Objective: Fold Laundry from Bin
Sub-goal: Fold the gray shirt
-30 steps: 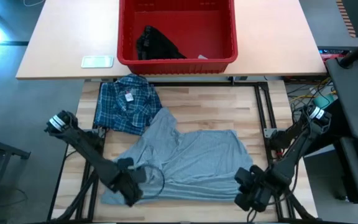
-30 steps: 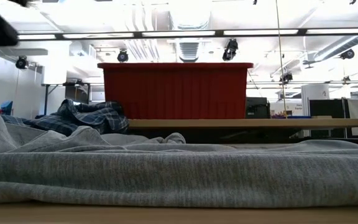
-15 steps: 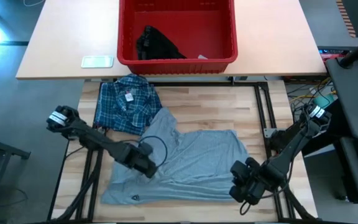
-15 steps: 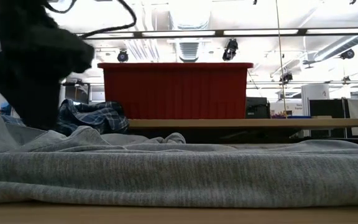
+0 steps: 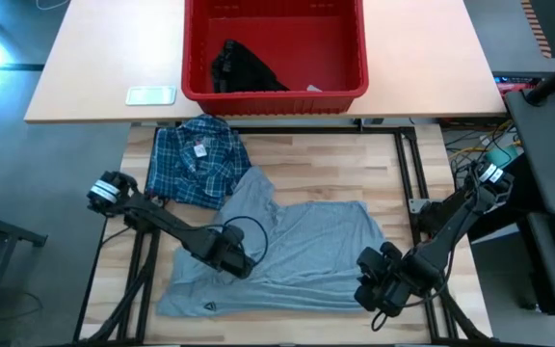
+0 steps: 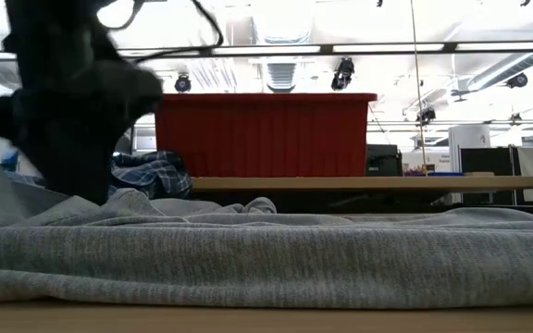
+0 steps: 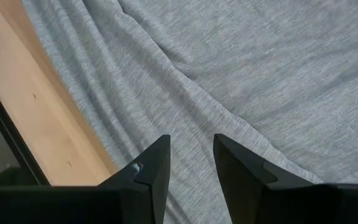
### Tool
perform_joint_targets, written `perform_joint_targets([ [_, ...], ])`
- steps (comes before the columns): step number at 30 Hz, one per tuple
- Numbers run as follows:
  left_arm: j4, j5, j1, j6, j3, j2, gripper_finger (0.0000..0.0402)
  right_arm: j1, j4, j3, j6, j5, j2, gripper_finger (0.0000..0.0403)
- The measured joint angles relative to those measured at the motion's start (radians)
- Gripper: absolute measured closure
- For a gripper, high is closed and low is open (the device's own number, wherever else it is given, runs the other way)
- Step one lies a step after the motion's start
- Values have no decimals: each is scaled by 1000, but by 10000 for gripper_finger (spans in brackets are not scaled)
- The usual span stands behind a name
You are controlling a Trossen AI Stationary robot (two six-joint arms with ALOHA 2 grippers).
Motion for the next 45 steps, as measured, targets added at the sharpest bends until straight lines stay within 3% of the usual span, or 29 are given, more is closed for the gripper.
perform_joint_targets([
  [3,-107,-35,0,16,55,1,354,0,0,-1,0,0,0,287],
  [5,-175,-55,5,25,84,1,389,0,0,-3,-2,0,0,289],
  [13,-200,30,15,32,93,2,396,0,0,-5,-12,0,0,296],
  [23,-188,79,6,-2,104,2,281,0,-1,-12,-8,0,0,285],
  [27,-172,75,2,18,104,18,263,-3,-1,-12,-8,0,0,290],
  [33,-125,98,1,73,106,96,296,-10,-4,-13,-8,2,1,296],
  [39,-163,87,-2,77,130,117,390,-8,-4,-14,2,0,1,291],
  [45,-372,41,-1,45,225,64,400,-8,-4,-14,3,-5,1,292],
])
